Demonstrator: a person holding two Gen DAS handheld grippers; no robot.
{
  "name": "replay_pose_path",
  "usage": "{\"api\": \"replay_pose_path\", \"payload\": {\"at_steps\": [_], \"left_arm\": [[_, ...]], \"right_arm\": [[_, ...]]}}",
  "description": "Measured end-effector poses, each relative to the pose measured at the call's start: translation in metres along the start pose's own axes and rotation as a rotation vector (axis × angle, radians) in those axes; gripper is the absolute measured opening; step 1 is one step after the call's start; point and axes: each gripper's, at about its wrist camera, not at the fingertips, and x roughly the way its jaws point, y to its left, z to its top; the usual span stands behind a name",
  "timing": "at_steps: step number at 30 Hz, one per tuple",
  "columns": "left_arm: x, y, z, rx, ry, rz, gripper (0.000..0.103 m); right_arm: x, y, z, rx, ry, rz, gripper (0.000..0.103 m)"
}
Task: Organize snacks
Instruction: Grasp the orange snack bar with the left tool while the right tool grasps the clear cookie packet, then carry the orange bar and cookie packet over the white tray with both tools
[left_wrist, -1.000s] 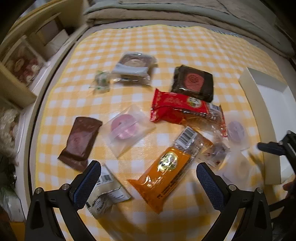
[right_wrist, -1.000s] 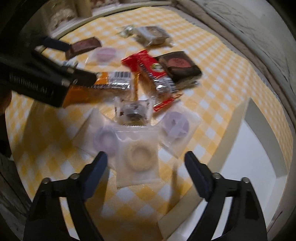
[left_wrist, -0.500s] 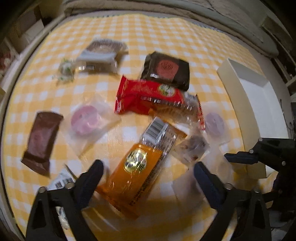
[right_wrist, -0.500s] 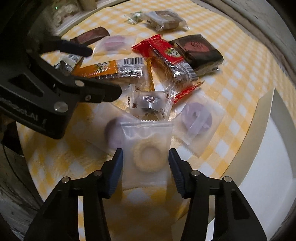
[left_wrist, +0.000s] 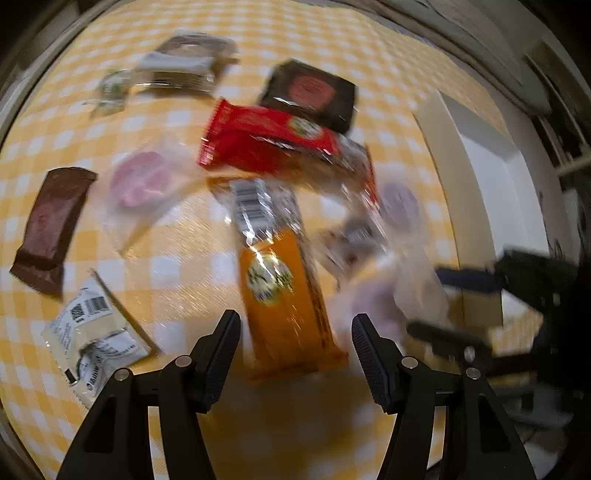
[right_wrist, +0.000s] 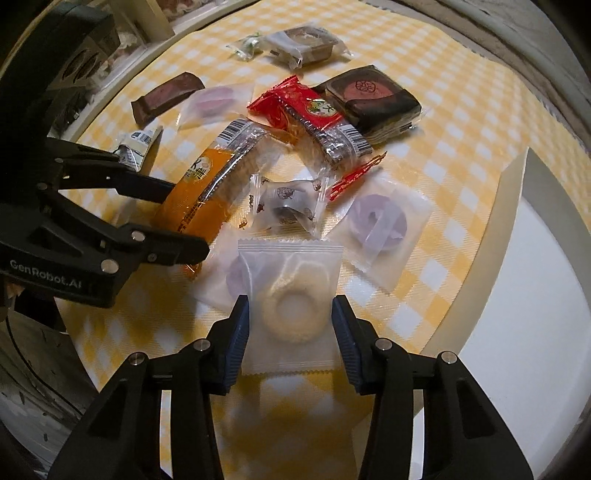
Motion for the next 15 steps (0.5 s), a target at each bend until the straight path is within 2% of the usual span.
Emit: {"api": "replay_pose_path", "payload": {"at_steps": [4, 5, 6, 7, 11, 15], "left_arm": [[0.001, 0.003, 0.014, -0.12, -0.03, 0.039, 0.061], [0.002, 0.002, 0.016, -0.14, -0.03, 0.037, 0.056], [0.004, 0.001, 0.018, -0.152, -0.027, 0.034, 0.047], [0.005, -0.003, 0.018, -0.159, -0.02, 0.037, 0.044], [0.015, -0.011, 0.022, -0.152, -0.011, 0.102, 0.041], [0.021, -0.013, 0.022, -0.192, -0.007, 0.13, 0.041]], "right_arm": [[-0.003, -0.001, -0.002, 0.022, -0.001, -0.003, 0.045], [-0.002, -0.002, 0.001, 0.028, -0.001, -0.004, 0.046], [-0.001, -0.003, 0.002, 0.038, -0.001, -0.005, 0.046], [-0.002, -0.005, 0.002, 0.044, 0.0, -0.004, 0.046], [0.002, -0.004, 0.008, 0.056, -0.004, -0.002, 0.045], [0.003, -0.004, 0.013, 0.077, -0.011, 0.003, 0.045]]}}
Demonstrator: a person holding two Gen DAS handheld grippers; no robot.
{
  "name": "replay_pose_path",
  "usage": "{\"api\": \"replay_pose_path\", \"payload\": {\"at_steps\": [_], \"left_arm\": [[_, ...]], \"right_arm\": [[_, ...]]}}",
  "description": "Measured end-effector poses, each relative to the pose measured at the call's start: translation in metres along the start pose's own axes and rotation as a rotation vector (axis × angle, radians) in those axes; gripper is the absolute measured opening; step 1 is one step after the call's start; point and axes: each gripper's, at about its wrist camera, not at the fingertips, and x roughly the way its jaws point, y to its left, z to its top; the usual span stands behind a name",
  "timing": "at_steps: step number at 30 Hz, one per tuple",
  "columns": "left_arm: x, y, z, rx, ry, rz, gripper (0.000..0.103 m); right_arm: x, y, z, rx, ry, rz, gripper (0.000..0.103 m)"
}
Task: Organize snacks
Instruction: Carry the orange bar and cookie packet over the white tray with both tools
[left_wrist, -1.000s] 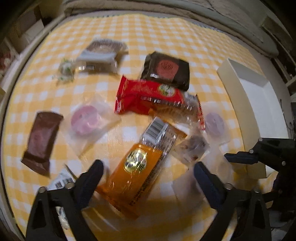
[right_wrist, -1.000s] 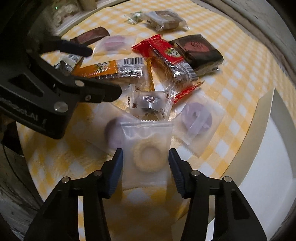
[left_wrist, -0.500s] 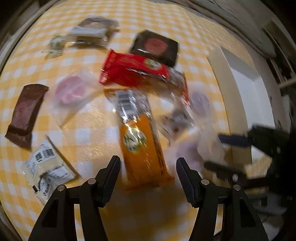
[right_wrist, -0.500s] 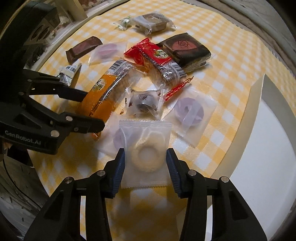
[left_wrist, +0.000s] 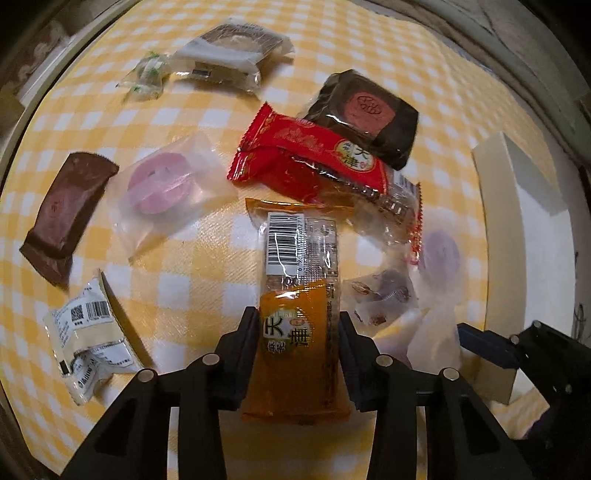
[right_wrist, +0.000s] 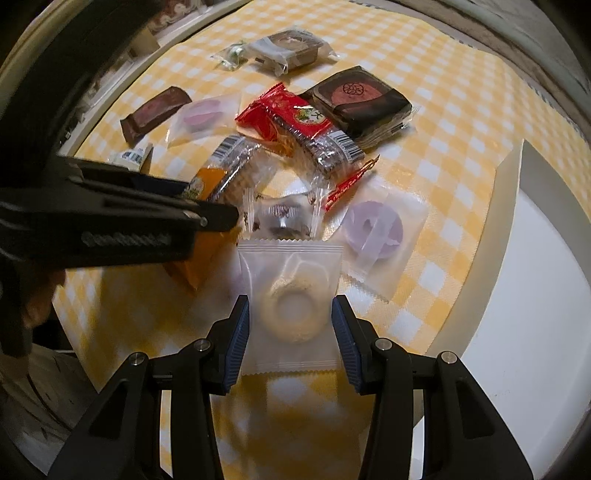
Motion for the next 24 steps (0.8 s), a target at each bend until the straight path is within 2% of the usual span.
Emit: {"api": "replay_pose_path", "payload": {"at_steps": [5, 9, 15, 21, 24], "left_arm": [[0.001, -0.002, 0.0, 0.003, -0.011, 0.017, 0.038], [-0.013, 0.001, -0.005, -0.018, -0.044, -0.016, 0.034], [-0.062, -0.003, -0.017, 0.01, -0.205, 0.003, 0.034], [-0.125, -0.01, -0.049, 0.028, -0.402, 0.0, 0.034], [-0.147, -0.012, -0.067, 0.038, -0.471, -0.002, 0.034]], "right_arm": [[-0.001, 0.002, 0.002, 0.011, -0.012, -0.002, 0.045], [-0.008, 0.001, 0.001, 0.023, -0.027, -0.006, 0.045], [-0.033, 0.001, 0.002, 0.043, -0.109, -0.025, 0.045], [-0.075, -0.005, 0.004, 0.102, -0.256, -0.043, 0.046], [-0.096, -0.007, 0.001, 0.133, -0.329, -0.056, 0.045]]}}
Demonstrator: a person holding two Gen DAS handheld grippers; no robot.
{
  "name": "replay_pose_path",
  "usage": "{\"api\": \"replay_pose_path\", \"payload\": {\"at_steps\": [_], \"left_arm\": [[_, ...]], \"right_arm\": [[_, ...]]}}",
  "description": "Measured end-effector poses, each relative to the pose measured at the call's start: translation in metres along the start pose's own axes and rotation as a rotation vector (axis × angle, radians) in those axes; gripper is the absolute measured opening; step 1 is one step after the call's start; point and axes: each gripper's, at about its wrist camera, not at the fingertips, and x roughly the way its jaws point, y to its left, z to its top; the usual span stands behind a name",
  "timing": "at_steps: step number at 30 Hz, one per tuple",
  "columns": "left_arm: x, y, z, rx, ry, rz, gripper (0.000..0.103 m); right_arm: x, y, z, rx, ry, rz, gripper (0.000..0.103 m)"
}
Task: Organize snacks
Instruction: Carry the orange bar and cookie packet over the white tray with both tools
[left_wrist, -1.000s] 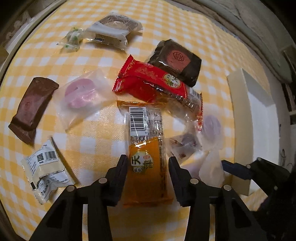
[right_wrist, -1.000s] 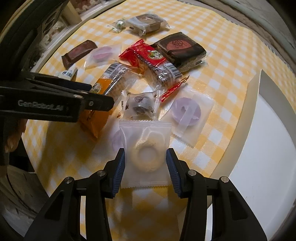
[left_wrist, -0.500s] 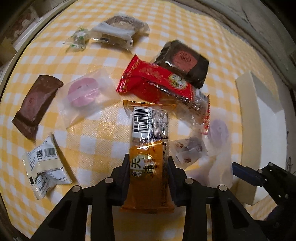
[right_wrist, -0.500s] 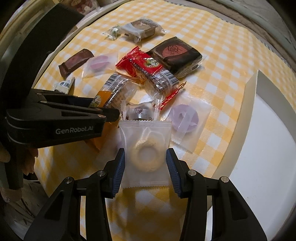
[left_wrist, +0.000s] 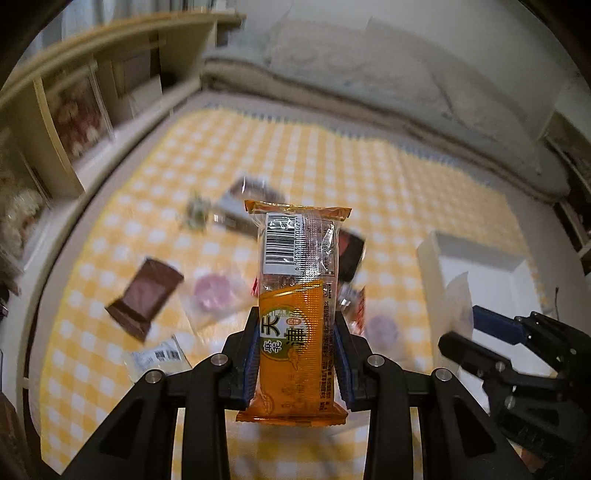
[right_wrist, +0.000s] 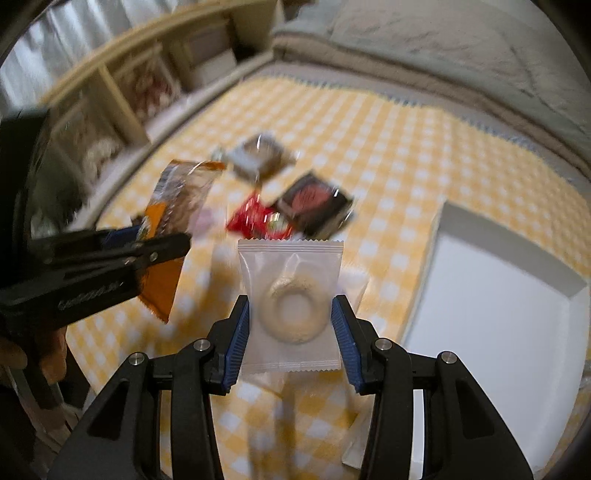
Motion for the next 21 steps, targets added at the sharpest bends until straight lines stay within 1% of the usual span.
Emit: {"api": "replay_pose_path", "payload": {"at_steps": [4, 8, 10, 16, 21], "left_arm": [[-0.034, -0.012, -0.01, 0.028, -0.083, 0.013, 0.034], [-0.051, -0.023, -0.018, 0.05, -0.129, 0.011, 0.034], [-0.062, -0.03, -0.025, 0.062, -0.15, -0.003, 0.034], [-0.078, -0.061, -0.035, 0.099, -0.193, -0.056, 0.034], [-0.075, -0.098, -0.039, 0.138, -0.182, -0.105, 0.034]], "right_arm": [[-0.028, -0.006, 0.004, 0.033, -0.091, -0.029, 0.046], [-0.05, -0.013, 0.006, 0.062, -0.152, -0.053, 0.046], [-0.06, -0.019, 0.004, 0.074, -0.182, -0.079, 0.046], [-0.083, -0.046, 0.0, 0.132, -0.226, -0.133, 0.046], [-0.1, -0.077, -0.011, 0.184, -0.244, -0.188, 0.046]]}}
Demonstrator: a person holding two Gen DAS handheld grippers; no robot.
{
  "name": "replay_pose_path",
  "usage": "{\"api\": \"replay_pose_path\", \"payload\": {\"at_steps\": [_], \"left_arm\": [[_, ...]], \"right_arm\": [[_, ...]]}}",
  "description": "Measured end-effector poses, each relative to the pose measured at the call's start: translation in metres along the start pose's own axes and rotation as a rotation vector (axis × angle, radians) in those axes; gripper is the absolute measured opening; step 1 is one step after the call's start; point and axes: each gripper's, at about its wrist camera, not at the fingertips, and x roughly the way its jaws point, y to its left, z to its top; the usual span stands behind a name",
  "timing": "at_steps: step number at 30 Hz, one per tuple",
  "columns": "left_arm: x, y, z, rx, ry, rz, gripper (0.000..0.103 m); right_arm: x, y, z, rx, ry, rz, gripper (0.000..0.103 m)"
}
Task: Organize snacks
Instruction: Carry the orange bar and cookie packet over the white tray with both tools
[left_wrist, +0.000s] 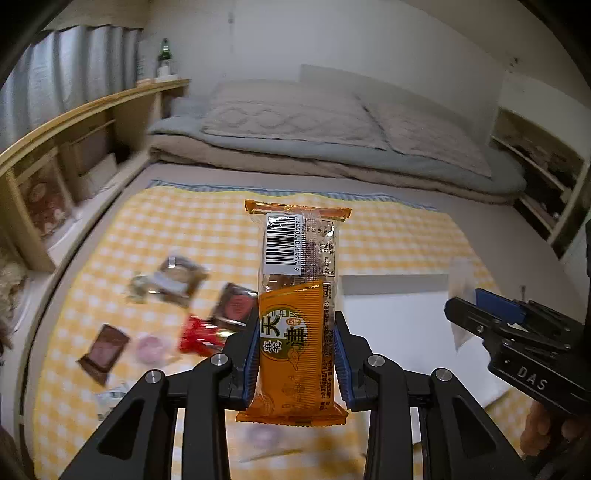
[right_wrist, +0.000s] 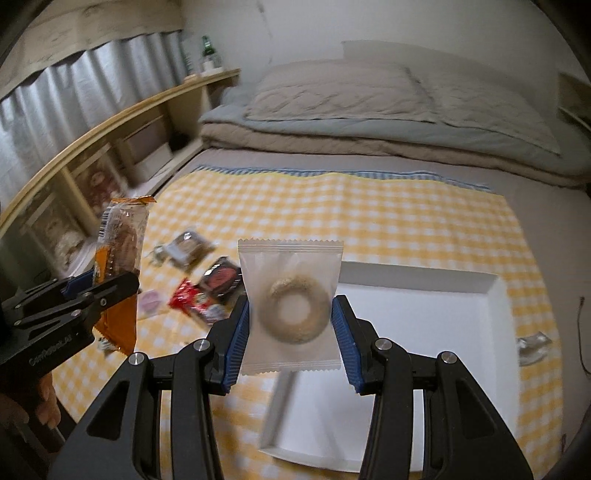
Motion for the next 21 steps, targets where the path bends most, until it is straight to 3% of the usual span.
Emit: {"api": "replay_pose_path", "payload": {"at_steps": [7, 19, 21], "left_arm": [[0.015, -0.057, -0.003, 0.065, 0.046, -0.07, 0.035], [0.092, -0.112, 0.01, 0.068, 0.217, -0.127, 0.035], [0.12, -0.112, 0.02, 0.073, 0.245, -0.127, 0.035]], "right_arm": [[-0.009, -0.053, -0.011, 0.06, 0.019, -0.095, 0.046], [-0.007, -0.108, -0.033, 0.12, 0.094, -0.212, 0.047], [-0.005, -0.114, -0.035, 0.124, 0.109, -0.223, 0.047]]}}
